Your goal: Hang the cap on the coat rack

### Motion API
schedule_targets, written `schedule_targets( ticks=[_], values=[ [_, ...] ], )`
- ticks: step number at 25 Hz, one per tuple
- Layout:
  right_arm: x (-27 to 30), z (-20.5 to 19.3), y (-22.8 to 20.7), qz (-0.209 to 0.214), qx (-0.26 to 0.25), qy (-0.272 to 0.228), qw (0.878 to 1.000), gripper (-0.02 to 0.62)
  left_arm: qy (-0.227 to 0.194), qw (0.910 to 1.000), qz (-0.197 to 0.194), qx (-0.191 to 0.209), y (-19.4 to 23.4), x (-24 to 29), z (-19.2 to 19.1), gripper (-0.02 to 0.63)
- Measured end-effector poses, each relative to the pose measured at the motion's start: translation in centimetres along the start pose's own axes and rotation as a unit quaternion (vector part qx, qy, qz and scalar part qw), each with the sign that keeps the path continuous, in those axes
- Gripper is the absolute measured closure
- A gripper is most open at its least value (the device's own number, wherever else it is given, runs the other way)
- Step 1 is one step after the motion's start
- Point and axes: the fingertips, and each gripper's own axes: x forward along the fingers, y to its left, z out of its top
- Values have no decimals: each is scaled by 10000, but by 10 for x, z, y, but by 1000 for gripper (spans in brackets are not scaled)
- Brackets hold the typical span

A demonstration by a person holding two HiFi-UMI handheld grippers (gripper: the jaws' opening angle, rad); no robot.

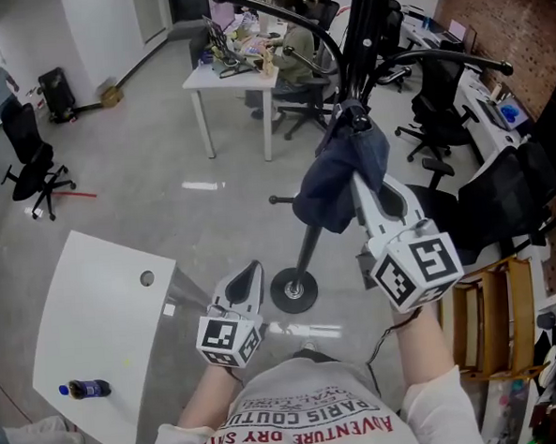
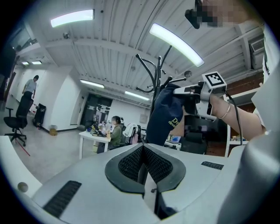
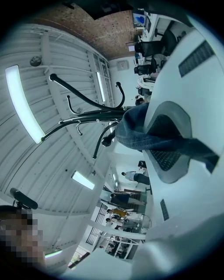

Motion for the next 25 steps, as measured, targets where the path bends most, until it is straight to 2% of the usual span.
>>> schedule_targets(
  ticks=[11, 18, 25],
  values=[
    [21, -41, -1, 262, 308, 195, 9990, 571, 124, 9991, 405, -43, 16, 14, -5, 601],
    [23, -57, -9, 250, 376, 261, 9986, 571, 160, 9989, 442, 12, 15, 22, -1, 601],
    [16, -59, -9, 116, 303, 44, 9995, 569, 138, 9990, 412, 43, 9, 24, -2, 601]
  ],
)
